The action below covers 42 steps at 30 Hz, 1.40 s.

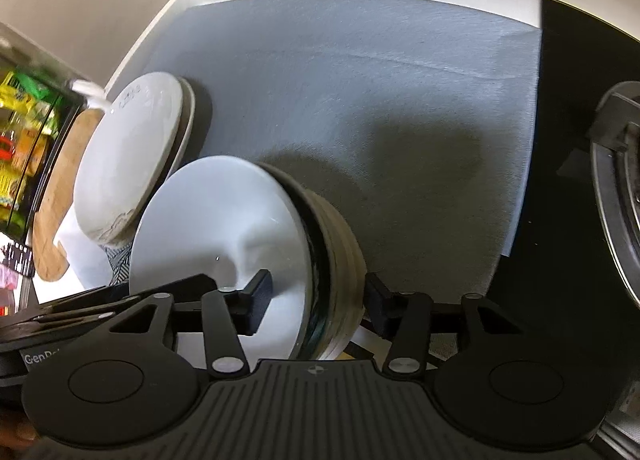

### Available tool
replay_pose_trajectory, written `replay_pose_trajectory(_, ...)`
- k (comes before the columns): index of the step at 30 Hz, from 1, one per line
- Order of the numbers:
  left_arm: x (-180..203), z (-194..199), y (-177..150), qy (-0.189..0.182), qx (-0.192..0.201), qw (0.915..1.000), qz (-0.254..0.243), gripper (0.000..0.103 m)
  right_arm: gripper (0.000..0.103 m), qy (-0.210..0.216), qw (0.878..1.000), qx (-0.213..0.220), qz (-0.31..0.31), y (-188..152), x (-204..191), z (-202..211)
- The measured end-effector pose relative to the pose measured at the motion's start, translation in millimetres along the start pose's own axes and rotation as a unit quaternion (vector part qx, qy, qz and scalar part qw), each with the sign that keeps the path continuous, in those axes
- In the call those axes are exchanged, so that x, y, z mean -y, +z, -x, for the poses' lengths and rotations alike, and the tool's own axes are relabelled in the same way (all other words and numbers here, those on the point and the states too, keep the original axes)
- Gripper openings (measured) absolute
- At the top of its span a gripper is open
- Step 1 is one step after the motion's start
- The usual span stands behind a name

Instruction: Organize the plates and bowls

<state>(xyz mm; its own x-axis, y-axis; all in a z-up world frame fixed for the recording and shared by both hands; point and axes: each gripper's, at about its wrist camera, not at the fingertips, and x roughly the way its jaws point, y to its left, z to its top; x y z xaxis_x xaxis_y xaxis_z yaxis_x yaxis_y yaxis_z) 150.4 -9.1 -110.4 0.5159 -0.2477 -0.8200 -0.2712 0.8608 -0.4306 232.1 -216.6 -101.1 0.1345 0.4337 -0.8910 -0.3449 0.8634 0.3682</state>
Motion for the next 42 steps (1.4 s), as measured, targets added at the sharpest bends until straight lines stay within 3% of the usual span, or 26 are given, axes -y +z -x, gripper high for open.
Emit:
replay_pose_trajectory(3, 1.8, -3.2, -3.9, -0.005, -0.006, 1.0000, -0.002, 0.048, 0.056, 0.005, 1.000, -0.005, 0.008, 2.0, 0.0, -1.8)
replay_pose_trajectory(6, 8.1, -3.1, -8.2, 0.016, 0.004, 0.9995, -0.026, 0.042, 0.056, 0.009, 1.000, -0.009, 0.015, 3.8, 0.6, -3.9)
replay_pose_trajectory(18, -11.6, 7.1, -7.1, 0.020, 0.002, 0.9994, -0.028, 0.040, 0.046, 0.019, 1.000, 0.001, 0.018, -12.4, -7.5, -0.7)
replay_pose_trajectory(28, -11.0, 6.3, -7.1, 0.022, 0.003, 0.9988, -0.043, 0.044, 0.047, 0.029, 1.000, 0.000, 0.010, -19.3, -13.7, -2.5)
replay_pose_trajectory(35, -10.3, 4.8, -8.6, 0.024, 0.004, 0.9987, -0.045, 0.047, 0.056, 0.029, 0.999, -0.004, 0.023, -17.4, -17.6, -6.8)
replay_pose_trajectory(42, -10.7, 7.7, -10.4, 0.030, 0.009, 0.9983, -0.050, 0.045, 0.055, 0.034, 0.999, 0.004, 0.028, -21.1, -16.6, -5.7)
